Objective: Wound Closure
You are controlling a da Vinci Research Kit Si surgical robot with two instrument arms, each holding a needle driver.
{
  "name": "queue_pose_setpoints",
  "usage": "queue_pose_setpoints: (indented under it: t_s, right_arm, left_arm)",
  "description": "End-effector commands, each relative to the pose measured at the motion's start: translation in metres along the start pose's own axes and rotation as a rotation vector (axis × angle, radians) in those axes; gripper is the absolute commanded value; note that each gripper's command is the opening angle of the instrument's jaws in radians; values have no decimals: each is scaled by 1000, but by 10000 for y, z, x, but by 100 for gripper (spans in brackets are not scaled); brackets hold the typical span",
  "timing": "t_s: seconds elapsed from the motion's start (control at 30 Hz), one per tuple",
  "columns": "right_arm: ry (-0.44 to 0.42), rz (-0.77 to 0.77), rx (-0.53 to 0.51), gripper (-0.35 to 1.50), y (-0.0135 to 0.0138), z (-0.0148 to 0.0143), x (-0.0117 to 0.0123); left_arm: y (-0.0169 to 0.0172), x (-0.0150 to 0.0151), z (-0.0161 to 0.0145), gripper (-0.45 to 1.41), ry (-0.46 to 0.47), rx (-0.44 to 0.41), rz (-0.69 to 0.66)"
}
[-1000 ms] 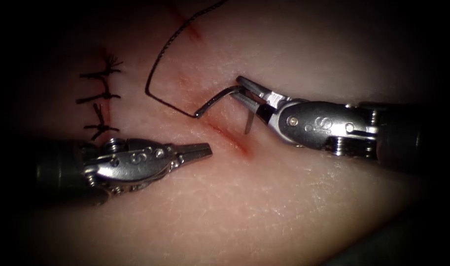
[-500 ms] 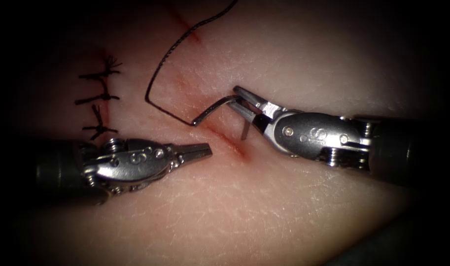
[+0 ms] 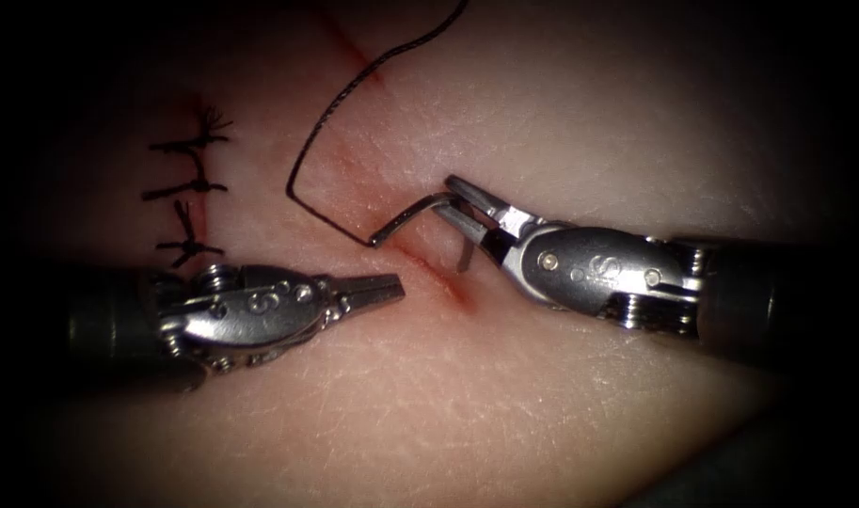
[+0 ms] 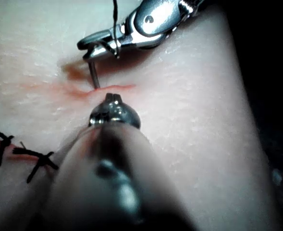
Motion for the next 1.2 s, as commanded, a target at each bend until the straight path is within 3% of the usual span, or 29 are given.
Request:
queue_pose_setpoints:
  t_s: [0.03,0.27,0.87,1.2]
  right_arm:
    - [20,11,-13,-35,2,5,8]
    - [81,127,-70,-35,16,-1,24]
    - [158,270,-185,-35,40,-19,31]
    - [241,445,-234,-35,45,-25,29]
  left_arm:
    - [2,2,11,-45,-1,2,0]
    - [1,-7,19,-45,-26,9,13]
    - [-1,-35,37,-45,-107,-3,40]
    - [3,-39,45,-45,-113,-20,36]
